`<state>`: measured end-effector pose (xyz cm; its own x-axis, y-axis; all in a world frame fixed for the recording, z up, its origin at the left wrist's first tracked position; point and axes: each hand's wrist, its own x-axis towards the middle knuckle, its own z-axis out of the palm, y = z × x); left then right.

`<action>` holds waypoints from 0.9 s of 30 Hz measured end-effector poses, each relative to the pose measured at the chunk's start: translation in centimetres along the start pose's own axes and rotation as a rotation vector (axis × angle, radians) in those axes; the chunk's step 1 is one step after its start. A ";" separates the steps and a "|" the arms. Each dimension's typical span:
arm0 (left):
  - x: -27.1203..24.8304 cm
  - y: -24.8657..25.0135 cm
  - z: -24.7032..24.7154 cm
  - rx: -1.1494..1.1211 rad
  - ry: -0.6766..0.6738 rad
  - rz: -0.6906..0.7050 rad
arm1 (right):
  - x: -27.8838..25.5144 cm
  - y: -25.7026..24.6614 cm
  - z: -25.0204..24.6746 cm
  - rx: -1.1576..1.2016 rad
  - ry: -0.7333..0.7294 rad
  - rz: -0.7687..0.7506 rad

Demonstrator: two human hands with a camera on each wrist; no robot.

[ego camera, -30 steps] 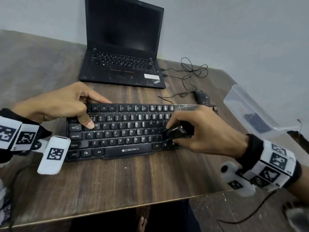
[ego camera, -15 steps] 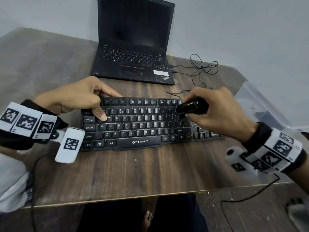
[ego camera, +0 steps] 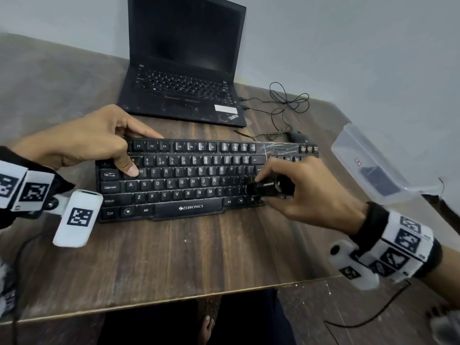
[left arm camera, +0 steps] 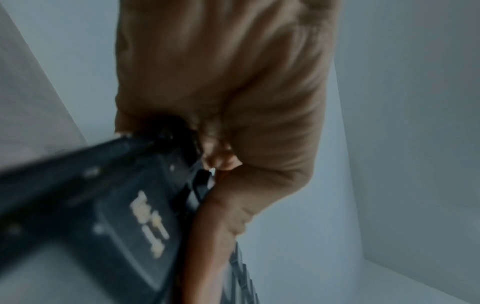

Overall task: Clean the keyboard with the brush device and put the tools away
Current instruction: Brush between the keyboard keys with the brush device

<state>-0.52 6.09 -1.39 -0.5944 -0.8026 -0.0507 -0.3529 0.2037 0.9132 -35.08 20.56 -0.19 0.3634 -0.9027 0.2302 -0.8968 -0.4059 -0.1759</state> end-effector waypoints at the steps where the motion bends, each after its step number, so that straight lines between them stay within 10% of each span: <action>1: 0.0 0.0 0.0 0.004 -0.006 0.000 | 0.5 0.3 -0.4 0.016 0.022 -0.004; 27: 0.3 -0.5 -0.1 -0.008 -0.038 -0.003 | 5.5 -1.1 0.4 0.104 0.384 0.283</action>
<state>-0.45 5.72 -1.79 -0.6207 -0.7811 -0.0689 -0.3493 0.1967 0.9161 -31.99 15.94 0.84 -0.0282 -0.8698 0.4927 -0.9101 -0.1815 -0.3725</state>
